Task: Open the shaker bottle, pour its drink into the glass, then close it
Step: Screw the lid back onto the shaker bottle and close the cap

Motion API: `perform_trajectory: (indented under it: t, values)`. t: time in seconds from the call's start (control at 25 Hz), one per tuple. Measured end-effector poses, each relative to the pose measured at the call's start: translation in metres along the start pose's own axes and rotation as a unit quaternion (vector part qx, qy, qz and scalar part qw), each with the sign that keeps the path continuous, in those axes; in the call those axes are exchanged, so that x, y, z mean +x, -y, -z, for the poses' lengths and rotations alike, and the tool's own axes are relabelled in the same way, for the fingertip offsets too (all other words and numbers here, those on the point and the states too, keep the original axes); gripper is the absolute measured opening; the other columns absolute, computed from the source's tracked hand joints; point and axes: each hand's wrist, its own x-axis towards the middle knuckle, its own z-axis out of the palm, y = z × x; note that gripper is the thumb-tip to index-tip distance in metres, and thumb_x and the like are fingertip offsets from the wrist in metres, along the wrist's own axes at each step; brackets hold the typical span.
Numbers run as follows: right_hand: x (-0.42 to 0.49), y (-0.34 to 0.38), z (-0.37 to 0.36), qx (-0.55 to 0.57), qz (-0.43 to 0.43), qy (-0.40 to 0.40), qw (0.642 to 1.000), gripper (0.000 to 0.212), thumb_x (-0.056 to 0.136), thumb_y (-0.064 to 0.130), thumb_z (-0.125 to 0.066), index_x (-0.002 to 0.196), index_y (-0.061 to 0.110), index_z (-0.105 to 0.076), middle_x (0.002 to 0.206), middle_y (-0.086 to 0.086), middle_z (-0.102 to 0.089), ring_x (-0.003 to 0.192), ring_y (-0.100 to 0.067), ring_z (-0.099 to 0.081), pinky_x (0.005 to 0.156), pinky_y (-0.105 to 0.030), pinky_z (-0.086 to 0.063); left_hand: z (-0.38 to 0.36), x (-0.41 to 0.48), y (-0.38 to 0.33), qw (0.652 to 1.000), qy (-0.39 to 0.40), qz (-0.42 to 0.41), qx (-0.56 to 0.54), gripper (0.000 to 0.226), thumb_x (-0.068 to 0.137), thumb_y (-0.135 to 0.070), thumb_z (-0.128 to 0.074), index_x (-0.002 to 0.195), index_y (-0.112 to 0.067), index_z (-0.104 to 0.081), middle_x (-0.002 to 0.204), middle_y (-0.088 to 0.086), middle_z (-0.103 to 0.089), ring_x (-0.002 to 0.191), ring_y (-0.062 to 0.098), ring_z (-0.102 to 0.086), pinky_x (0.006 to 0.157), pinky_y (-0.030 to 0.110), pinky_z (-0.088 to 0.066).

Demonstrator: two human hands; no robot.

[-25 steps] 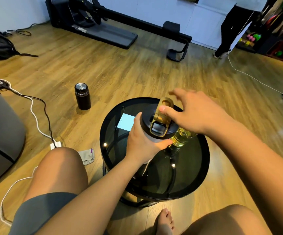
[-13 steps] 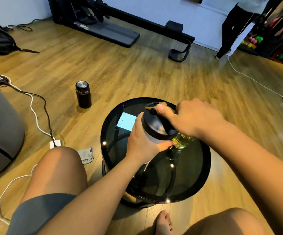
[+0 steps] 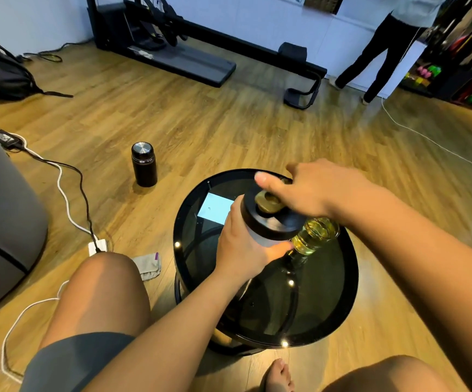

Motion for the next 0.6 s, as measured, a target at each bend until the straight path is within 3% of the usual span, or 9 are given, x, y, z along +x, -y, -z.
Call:
perform_trajectory:
  t: [0.08,0.16,0.24,0.32,0.36,0.44,0.48,0.56,0.6]
  values:
    - [-0.008,-0.003,0.006,0.067,0.129,0.048,0.988,0.078,0.083,0.080,-0.041,0.145,0.034,-0.047,0.146,-0.004,-0.055,0.133,-0.028,-0.050,0.099,-0.039,-0.042,0.001,0.001,0.001,1.000,0.006,0.000,0.002,0.121,0.055,-0.052,-0.099,0.149,-0.041,-0.024,0.149,-0.006,-0.050,0.139,0.017,-0.049,0.113,0.042,-0.047]
    - [-0.015,0.000,-0.003,0.055,0.191,0.067,0.978,0.077,0.082,0.067,-0.062,0.149,0.035,-0.040,0.153,0.001,-0.047,0.137,-0.025,-0.046,0.107,-0.035,-0.038,0.000,0.001,0.000,1.000,0.009,0.003,-0.008,0.121,0.055,-0.047,-0.101,0.151,-0.034,-0.027,0.147,-0.006,-0.053,0.136,0.016,-0.051,0.112,0.045,-0.048]
    - [-0.015,0.008,-0.020,-0.039,0.148,0.017,0.988,0.079,0.078,0.073,-0.059,0.140,0.026,-0.046,0.130,-0.007,-0.060,0.113,-0.033,-0.059,0.088,-0.039,-0.048,-0.001,0.003,0.001,1.000,0.014,0.006,-0.007,0.127,0.055,-0.047,-0.101,0.155,-0.028,-0.027,0.148,-0.003,-0.053,0.138,0.018,-0.051,0.113,0.046,-0.048]
    - [-0.007,0.024,-0.027,-0.096,0.049,-0.052,0.993,0.084,0.079,0.085,-0.038,0.123,0.015,-0.052,0.088,-0.008,-0.058,0.086,-0.035,-0.057,0.061,-0.038,-0.041,-0.001,0.005,0.000,1.000,0.021,0.015,0.006,0.128,0.054,-0.053,-0.100,0.155,-0.024,-0.028,0.149,0.000,-0.053,0.139,0.022,-0.051,0.112,0.048,-0.048]
    - [-0.002,0.029,-0.024,-0.108,0.011,-0.061,0.992,0.090,0.080,0.088,-0.027,0.120,0.012,-0.054,0.084,-0.009,-0.058,0.084,-0.036,-0.057,0.057,-0.037,-0.036,-0.001,0.005,0.001,1.000,0.023,0.017,0.009,0.127,0.053,-0.056,-0.098,0.154,-0.025,-0.028,0.148,-0.001,-0.054,0.139,0.021,-0.052,0.112,0.047,-0.048]
    - [0.010,0.025,-0.015,-0.105,-0.019,-0.054,0.993,0.101,0.078,0.091,-0.017,0.127,0.012,-0.055,0.107,-0.013,-0.067,0.099,-0.038,-0.063,0.062,-0.039,-0.038,0.001,0.003,0.001,1.000,0.020,0.009,0.003,0.121,0.051,-0.057,-0.098,0.148,-0.034,-0.029,0.143,-0.009,-0.054,0.135,0.015,-0.053,0.110,0.039,-0.048]
    - [0.014,0.019,-0.010,-0.091,0.007,-0.031,0.995,0.100,0.077,0.092,-0.022,0.135,0.016,-0.051,0.121,-0.014,-0.065,0.108,-0.038,-0.062,0.068,-0.041,-0.043,0.001,0.003,0.002,1.000,0.018,0.009,0.001,0.120,0.052,-0.056,-0.098,0.146,-0.037,-0.027,0.142,-0.011,-0.053,0.135,0.015,-0.052,0.109,0.036,-0.047]
    - [0.011,0.009,-0.004,-0.002,0.114,0.045,0.992,0.087,0.079,0.082,-0.046,0.148,0.030,-0.039,0.135,-0.011,-0.057,0.119,-0.034,-0.057,0.087,-0.042,-0.048,0.001,0.004,0.003,0.999,0.032,0.015,0.002,0.127,0.055,-0.055,-0.098,0.154,-0.039,-0.020,0.152,-0.005,-0.048,0.143,0.019,-0.045,0.113,0.032,-0.039]
    - [0.008,0.006,-0.007,0.043,0.153,0.045,0.986,0.080,0.081,0.073,-0.056,0.149,0.036,-0.036,0.134,-0.007,-0.056,0.121,-0.031,-0.056,0.091,-0.038,-0.046,0.002,0.004,0.003,0.999,0.043,0.020,0.004,0.132,0.057,-0.055,-0.098,0.157,-0.039,-0.014,0.158,-0.002,-0.043,0.147,0.020,-0.040,0.115,0.031,-0.034]
